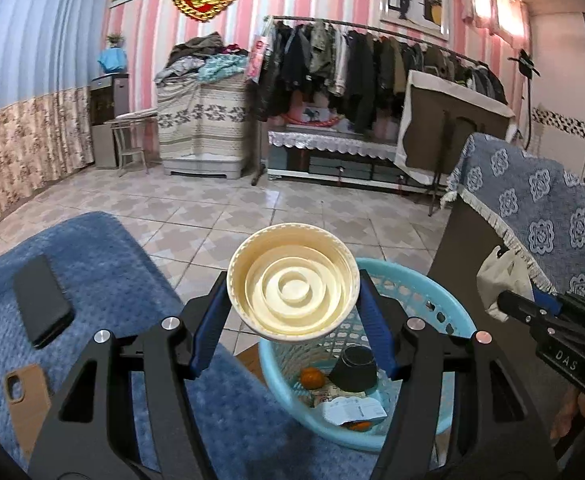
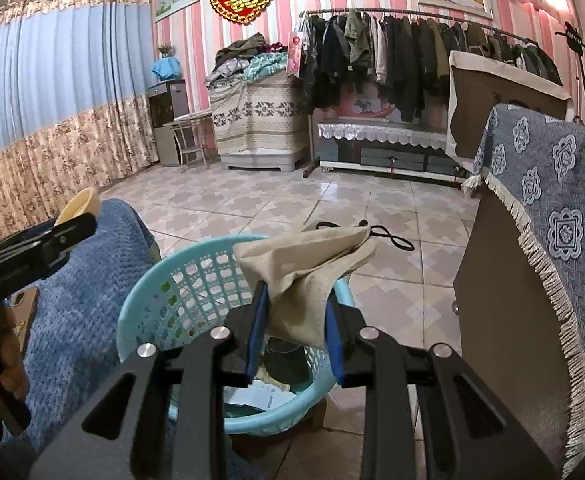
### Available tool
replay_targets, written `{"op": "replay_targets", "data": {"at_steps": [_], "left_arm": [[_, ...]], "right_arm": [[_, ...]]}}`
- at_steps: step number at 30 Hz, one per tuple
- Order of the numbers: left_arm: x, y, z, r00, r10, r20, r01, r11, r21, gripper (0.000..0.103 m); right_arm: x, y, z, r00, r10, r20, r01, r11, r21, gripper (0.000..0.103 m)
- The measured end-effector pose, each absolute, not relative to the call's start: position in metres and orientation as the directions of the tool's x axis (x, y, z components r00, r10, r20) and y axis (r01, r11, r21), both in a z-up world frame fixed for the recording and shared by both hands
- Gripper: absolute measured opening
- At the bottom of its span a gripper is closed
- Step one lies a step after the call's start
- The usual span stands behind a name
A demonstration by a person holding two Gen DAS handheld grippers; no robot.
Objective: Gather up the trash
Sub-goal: 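Carry the cream lid and beige cloth bag over the basket, then open the left tool over the basket while the right tool releases the bag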
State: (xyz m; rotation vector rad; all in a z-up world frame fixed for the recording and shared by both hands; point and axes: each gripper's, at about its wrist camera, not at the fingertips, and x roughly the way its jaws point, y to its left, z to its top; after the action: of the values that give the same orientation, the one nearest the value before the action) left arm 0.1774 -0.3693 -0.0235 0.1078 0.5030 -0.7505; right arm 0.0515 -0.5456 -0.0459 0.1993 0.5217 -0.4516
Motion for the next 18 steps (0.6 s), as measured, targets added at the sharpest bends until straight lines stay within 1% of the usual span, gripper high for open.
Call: {"op": "replay_targets", "data": {"at_steps": [5,10,14,16,17,18], "left_arm": [[0.182,-0.393,-0.036,0.577,-0.65,-0.495,0.713,0.696,-0.084,0.061],[0.186,-0.413,-0.05,0.545,-0.655,-0.524,0.733,0.675,-0.081,0.061],[0.189,-0.422,-0.058,0.543,-0.642,-0.542,0.739,0.672,-0.056,0.061],[0.191,-0.421,-0.058,0.545,-0.632,-0.551,0.734,0.677,-0.051,0.072],[0.192,-0.42,-0.057,0.555,-0.627,-0.547,0.726,0.686,-0.05,0.082],[0.193,-0.417,-0.054,0.566,-0.628,-0.534,0.719,0.693,-0.053,0.086]], "right_arm": [[0.053,-0.55,-0.055,0.759,-0.371,-0.535,0.476,0.877,0.065,0.027],[0.054,-0.556,-0.058,0.75,-0.378,-0.543,0.488,0.87,0.068,0.027],[0.056,-0.561,-0.063,0.745,-0.375,-0.552,0.496,0.864,0.083,0.027],[0.058,-0.56,-0.065,0.744,-0.373,-0.555,0.495,0.865,0.082,0.027],[0.059,-0.56,-0.065,0.743,-0.373,-0.555,0.494,0.866,0.08,0.027],[0.059,-0.559,-0.065,0.743,-0.372,-0.556,0.493,0.866,0.079,0.027]]}}
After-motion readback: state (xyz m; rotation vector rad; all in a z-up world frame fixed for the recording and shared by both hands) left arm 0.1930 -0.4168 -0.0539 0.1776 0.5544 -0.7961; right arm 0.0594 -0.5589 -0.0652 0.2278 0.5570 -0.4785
